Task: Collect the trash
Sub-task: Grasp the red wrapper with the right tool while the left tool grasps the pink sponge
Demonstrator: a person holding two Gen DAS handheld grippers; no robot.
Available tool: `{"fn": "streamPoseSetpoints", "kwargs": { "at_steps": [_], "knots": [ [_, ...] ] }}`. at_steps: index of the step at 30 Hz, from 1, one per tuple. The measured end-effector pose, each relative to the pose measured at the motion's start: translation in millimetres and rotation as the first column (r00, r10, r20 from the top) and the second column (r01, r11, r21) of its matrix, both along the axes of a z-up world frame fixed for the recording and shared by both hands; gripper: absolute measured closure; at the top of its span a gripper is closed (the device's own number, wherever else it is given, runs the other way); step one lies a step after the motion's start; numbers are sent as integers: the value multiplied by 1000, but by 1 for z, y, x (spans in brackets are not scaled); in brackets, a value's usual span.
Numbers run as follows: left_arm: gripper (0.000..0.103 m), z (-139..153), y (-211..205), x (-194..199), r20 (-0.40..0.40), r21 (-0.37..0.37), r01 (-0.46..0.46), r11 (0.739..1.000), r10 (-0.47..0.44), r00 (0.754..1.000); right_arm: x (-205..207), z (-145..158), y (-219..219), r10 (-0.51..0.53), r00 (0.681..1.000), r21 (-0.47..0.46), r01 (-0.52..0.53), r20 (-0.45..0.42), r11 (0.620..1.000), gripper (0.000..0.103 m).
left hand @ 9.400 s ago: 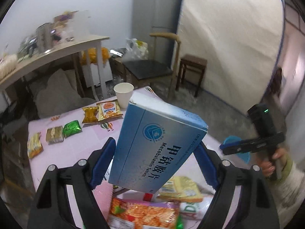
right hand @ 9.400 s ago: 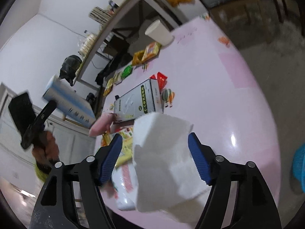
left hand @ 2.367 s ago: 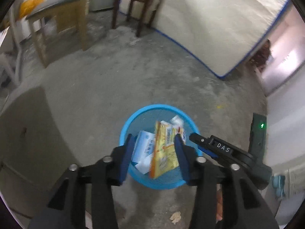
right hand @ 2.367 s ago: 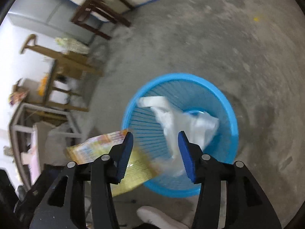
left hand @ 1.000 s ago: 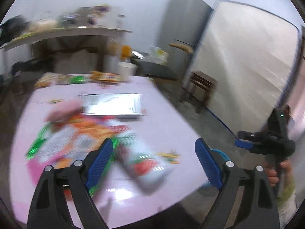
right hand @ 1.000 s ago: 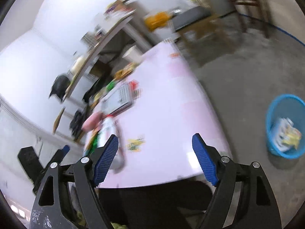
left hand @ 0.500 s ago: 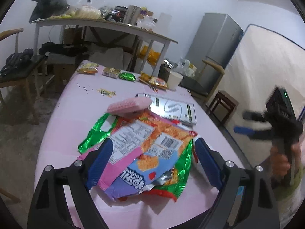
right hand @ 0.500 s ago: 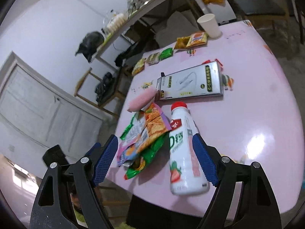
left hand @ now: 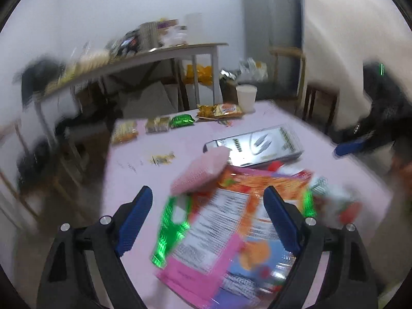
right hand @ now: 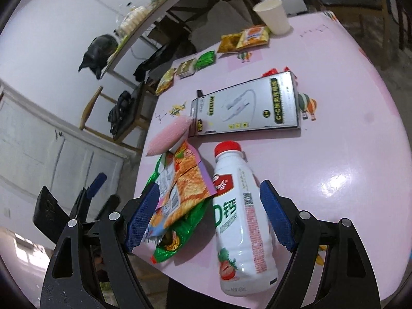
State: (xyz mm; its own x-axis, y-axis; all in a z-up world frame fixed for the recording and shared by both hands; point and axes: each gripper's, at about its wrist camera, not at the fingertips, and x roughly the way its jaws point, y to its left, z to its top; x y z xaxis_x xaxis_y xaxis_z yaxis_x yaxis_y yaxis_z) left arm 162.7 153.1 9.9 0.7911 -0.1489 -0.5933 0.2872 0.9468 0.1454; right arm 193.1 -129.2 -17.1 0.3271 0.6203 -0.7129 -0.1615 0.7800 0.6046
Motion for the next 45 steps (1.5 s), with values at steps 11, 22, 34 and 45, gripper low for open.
{"fn": "streamPoseSetpoints", "kwargs": {
  "at_steps": [11,22,34,45],
  "knots": [
    [28,-36,-23,70,-35,268,19,963,-10,999,15,-18,-38,-92,994,32,94,-52,995,26],
    [57,-45,-13,90,-104,217,-11,976,35,994,120,-25,-60,-131,989,43,134,-61,990,26],
    [91,-45,-12,97,-140,174,-15,985,40,989,194,-69,-21,-76,982,-219,38,-171,975,67],
    [103,-35,-7,91,-96,121,-30,992,42,994,183,-64,-27,-114,993,-278,98,-41,956,102]
  ]
}}
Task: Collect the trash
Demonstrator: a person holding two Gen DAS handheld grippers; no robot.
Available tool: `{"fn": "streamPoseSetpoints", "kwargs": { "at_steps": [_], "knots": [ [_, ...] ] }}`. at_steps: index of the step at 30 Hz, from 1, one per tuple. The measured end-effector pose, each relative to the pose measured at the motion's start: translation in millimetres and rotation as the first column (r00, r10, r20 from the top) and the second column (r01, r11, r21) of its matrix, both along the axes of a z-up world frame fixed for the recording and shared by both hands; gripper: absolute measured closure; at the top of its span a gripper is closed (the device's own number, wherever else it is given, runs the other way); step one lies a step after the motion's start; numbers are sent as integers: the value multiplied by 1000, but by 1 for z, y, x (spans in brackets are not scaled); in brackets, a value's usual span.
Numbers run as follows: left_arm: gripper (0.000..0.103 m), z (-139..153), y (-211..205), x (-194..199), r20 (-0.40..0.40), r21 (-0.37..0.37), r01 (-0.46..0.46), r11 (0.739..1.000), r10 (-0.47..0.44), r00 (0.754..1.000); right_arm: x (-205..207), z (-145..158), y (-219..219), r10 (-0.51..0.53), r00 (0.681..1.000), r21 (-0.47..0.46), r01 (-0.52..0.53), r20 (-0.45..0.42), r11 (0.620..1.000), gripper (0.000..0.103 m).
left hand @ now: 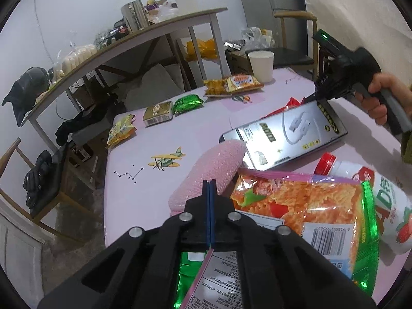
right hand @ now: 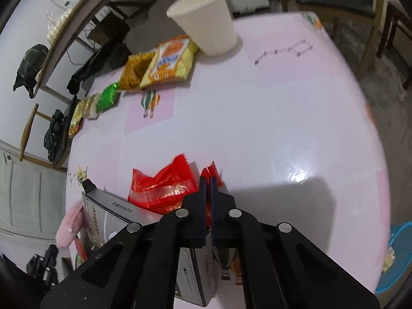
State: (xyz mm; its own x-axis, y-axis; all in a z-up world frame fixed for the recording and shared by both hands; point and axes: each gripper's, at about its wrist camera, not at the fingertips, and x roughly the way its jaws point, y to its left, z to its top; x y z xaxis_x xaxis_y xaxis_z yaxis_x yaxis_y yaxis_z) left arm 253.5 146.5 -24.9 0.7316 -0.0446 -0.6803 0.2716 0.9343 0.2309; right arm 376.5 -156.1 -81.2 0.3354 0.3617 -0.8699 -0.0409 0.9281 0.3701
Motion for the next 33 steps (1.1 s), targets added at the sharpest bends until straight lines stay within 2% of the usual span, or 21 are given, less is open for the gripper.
{"fn": "streamPoseSetpoints", "kwargs": {
  "at_steps": [8,15,20,24,25,27,28,29,33],
  "knots": [
    [103,23,3,-12,109,-93,17,996,-7,994,-14,40,-4,-36,972,-84,57,233,995,103],
    [103,45,8,-24,176,-155,20,988,8,984,-27,74,-5,-40,939,-89,75,342,993,103],
    [103,54,12,-34,186,-183,26,983,9,983,-48,101,-14,-47,920,-49,71,390,996,103],
    [103,52,12,-31,115,-199,71,977,-48,992,-64,117,-15,-31,908,-34,50,418,998,103],
    [101,49,12,-28,89,-198,74,977,-58,994,-67,119,-14,-25,906,-35,44,421,998,103],
    [83,42,13,-18,24,-191,72,979,-69,997,-70,121,-14,-19,906,-33,36,423,999,103],
    [59,38,13,-14,-1,-178,57,982,-59,998,-71,121,-14,-18,907,-27,33,422,999,103],
    [48,34,13,-11,-12,-161,49,986,-51,999,-72,121,-14,-22,908,-16,31,418,999,103],
    [47,15,5,3,-48,-53,71,996,-74,996,-76,123,-14,-27,910,26,17,414,999,103]
  ]
}}
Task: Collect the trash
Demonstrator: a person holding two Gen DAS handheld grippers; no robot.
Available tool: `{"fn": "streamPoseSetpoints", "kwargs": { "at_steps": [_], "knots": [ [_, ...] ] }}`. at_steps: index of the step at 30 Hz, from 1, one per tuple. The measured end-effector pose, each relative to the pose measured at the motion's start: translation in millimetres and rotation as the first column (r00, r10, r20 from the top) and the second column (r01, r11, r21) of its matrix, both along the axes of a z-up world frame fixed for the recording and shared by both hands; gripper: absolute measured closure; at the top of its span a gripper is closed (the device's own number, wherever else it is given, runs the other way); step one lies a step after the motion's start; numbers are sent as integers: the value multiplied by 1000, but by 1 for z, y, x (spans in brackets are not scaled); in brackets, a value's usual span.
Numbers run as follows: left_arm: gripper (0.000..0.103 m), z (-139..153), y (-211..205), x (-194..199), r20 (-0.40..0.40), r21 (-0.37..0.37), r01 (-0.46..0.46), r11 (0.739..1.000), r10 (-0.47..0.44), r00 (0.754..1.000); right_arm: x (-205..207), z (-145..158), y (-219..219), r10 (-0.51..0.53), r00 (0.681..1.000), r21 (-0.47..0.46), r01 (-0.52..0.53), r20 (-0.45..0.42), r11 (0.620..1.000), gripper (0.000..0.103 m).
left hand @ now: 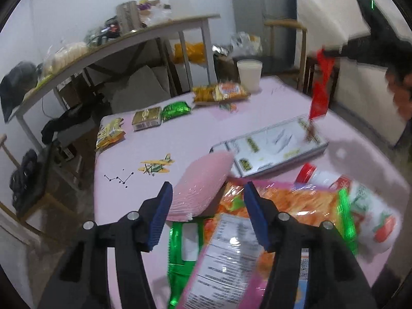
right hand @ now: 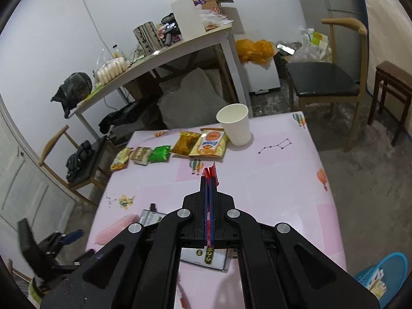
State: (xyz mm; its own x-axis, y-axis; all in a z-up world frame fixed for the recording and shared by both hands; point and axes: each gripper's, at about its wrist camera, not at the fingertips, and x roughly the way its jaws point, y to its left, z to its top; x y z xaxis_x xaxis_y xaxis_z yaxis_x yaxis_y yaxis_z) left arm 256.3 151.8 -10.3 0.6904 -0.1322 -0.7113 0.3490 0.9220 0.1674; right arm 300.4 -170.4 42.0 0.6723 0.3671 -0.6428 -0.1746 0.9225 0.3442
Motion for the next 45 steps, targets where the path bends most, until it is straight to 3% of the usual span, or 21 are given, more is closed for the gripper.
{"fn": "streamPoseSetpoints", "kwargs": {
  "at_steps": [4,7,10,11,13,22,33,37,42,45],
  "knots": [
    [47,-27,-3,21,-58,137,-25,990,33,998,-2,2,4,10,1000,17,-10,-1,1000,103],
    [47,-43,-2,35,-91,201,-42,979,62,994,-2,1,7,14,1000,25,-14,-3,1000,103],
    [49,-51,1,43,-95,227,-65,972,88,992,-2,0,8,13,1000,24,-13,-3,1000,103],
    [61,-54,2,45,-99,231,-65,971,90,991,-2,0,8,12,1000,24,-12,-4,1000,103],
    [65,-57,2,46,-99,245,-71,967,98,990,-2,-1,7,8,1000,28,-8,-6,1000,103],
    [71,-39,-1,35,-23,252,-64,966,72,997,-7,10,-1,-14,1000,42,13,25,999,103],
    [72,43,-21,-22,115,135,-51,990,36,993,-57,49,-38,-46,994,94,36,101,995,103],
    [72,76,-45,-51,118,11,5,1000,-6,993,-89,59,-68,-76,989,107,63,124,992,103],
    [72,95,-95,-78,81,-113,117,987,-108,991,-134,56,-121,-152,982,126,137,116,982,103],
    [72,97,-142,-87,47,-179,200,963,-195,980,-164,50,-156,-212,972,129,199,102,972,103]
  ]
}}
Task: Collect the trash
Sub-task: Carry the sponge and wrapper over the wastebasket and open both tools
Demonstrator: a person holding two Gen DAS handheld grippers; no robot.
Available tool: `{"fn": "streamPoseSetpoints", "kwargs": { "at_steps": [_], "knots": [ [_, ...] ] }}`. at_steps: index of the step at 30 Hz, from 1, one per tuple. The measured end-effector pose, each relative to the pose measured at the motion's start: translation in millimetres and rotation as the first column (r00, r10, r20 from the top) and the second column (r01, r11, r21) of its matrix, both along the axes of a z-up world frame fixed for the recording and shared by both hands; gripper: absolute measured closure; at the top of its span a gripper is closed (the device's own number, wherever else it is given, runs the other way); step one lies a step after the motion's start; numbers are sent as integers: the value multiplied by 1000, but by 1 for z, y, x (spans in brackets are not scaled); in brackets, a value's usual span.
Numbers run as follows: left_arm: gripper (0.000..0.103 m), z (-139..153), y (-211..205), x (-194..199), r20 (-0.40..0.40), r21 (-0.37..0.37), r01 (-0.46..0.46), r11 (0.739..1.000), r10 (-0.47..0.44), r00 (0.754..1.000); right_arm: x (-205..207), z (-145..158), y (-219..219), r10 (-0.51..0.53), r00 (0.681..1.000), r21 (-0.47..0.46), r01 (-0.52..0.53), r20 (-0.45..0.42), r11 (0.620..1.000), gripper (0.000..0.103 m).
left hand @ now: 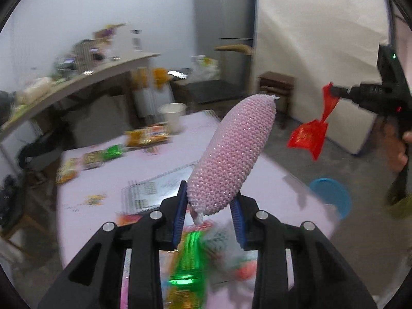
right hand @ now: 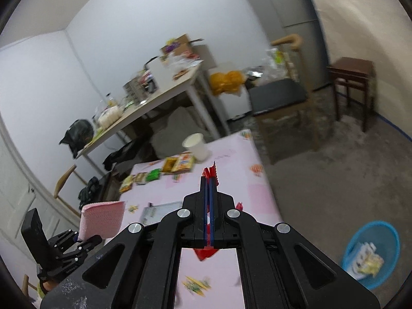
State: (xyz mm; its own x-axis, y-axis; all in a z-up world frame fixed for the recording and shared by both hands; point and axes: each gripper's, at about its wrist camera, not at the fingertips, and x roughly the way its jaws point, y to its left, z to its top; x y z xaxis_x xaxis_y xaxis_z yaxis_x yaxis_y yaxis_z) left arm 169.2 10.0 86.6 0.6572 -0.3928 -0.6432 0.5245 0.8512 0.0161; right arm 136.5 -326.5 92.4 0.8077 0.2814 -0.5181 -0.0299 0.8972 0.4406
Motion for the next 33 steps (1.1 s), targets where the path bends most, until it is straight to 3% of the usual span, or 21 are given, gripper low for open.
{"fn": "streamPoseSetpoints", "kwargs": {
  "at_steps": [5,7,14,21,28,30,31,32,33],
  "knots": [
    [72,-15,-96,-6,-124,-67,154,986,-162,979,-46,-20,-62,-127,990,-5,127,-54,992,103],
    [72,-27,-142,-11,-156,-55,201,978,-208,966,-61,-29,-82,-176,982,-4,176,-75,984,103],
    [72,-88,-283,-22,-313,-12,359,933,-344,885,-94,-91,-161,-353,915,9,361,-197,932,103],
    [71,-171,-399,-27,-457,85,448,890,-365,811,-103,-175,-222,-431,833,51,475,-348,878,103],
    [69,-242,-477,-21,-518,142,461,876,-331,789,-92,-243,-267,-441,775,74,526,-452,847,102],
    [56,-255,-488,-17,-509,149,452,880,-323,798,-85,-260,-280,-433,768,87,529,-471,844,91],
    [40,-261,-493,-15,-504,157,443,883,-314,804,-81,-267,-283,-429,764,91,531,-481,843,86],
    [32,-265,-495,-13,-494,171,427,888,-298,817,-77,-275,-288,-431,753,86,537,-498,839,73],
    [32,-266,-490,-13,-485,169,413,895,-289,825,-75,-281,-291,-437,742,78,545,-508,835,62]
  ]
}}
